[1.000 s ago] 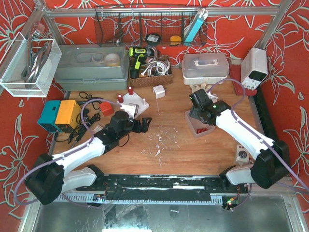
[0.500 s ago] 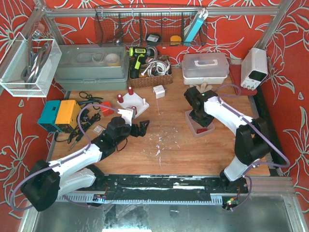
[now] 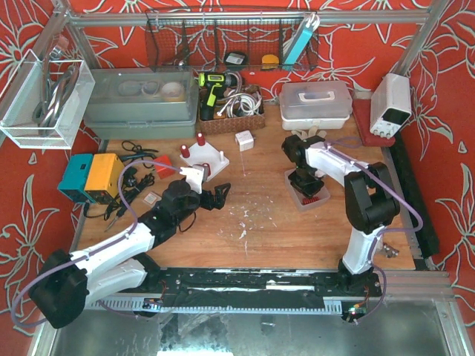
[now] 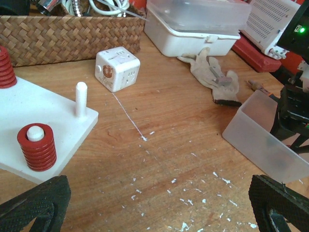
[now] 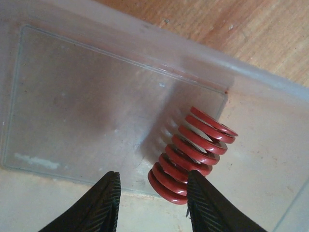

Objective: Install the large spring

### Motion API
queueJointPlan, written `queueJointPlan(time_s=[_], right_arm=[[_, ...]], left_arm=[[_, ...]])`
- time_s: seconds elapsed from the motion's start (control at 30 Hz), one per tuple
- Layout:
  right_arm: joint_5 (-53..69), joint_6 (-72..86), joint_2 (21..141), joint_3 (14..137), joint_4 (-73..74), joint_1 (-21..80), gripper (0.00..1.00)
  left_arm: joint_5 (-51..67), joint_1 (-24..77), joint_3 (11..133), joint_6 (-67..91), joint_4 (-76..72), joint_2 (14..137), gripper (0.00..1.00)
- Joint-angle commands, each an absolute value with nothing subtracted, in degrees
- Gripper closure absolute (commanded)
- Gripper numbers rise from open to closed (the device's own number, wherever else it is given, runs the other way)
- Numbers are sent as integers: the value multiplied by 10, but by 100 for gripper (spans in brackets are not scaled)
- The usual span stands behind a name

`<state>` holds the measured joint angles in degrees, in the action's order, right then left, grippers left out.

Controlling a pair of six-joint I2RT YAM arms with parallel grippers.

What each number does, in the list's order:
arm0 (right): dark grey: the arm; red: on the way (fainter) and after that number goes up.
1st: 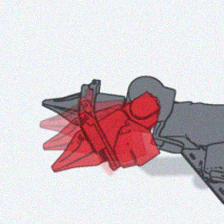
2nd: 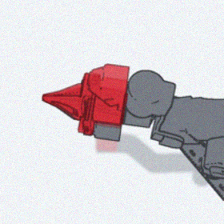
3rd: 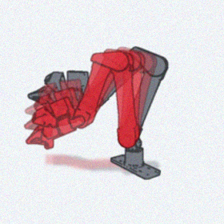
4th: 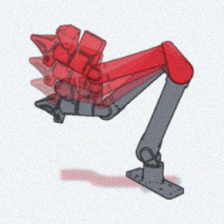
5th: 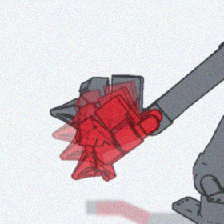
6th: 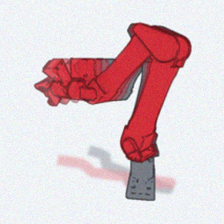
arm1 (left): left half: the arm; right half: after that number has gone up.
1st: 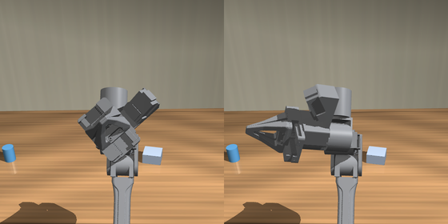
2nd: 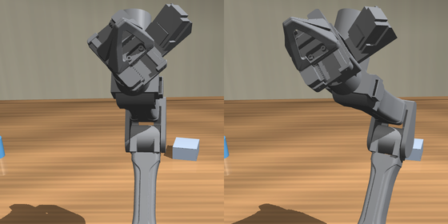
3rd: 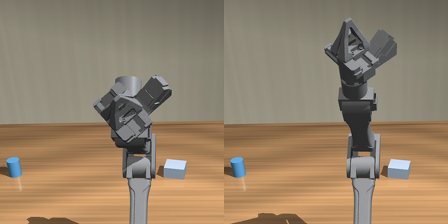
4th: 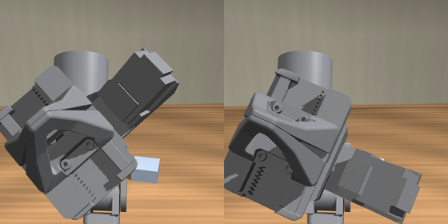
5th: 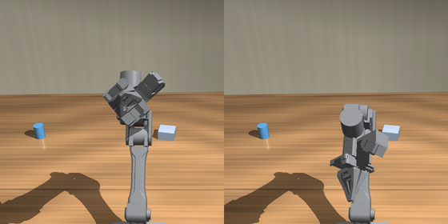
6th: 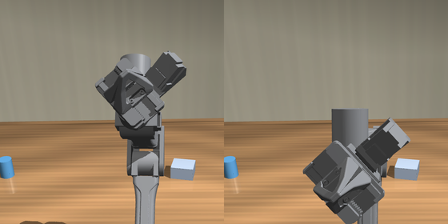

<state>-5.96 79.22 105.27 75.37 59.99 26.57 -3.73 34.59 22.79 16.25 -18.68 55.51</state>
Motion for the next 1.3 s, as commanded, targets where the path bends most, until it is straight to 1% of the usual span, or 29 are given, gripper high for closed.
queueJointPlan(time_s=[0.0,0.1,0.17,0.37,0.9,1.0,1.17,1.27], right_arm=[[-49,815,1055,773,636,255,57],[-49,816,1051,783,652,250,52],[-41,816,1050,783,655,248,51],[-8,813,1063,774,644,246,52],[-11,856,1097,721,594,233,51],[-4,863,1103,712,581,228,53],[0,859,1107,709,554,227,65],[4,856,1111,708,550,225,69]], left_arm=[[-50,352,229,151,-200,555,0],[-53,352,231,149,-200,556,0],[-54,353,229,148,-199,556,0],[-58,355,230,147,-200,555,0],[-65,359,229,144,-196,547,0],[-67,359,229,144,-196,545,0],[-69,360,228,143,-196,544,0],[-69,361,229,143,-196,546,0]])
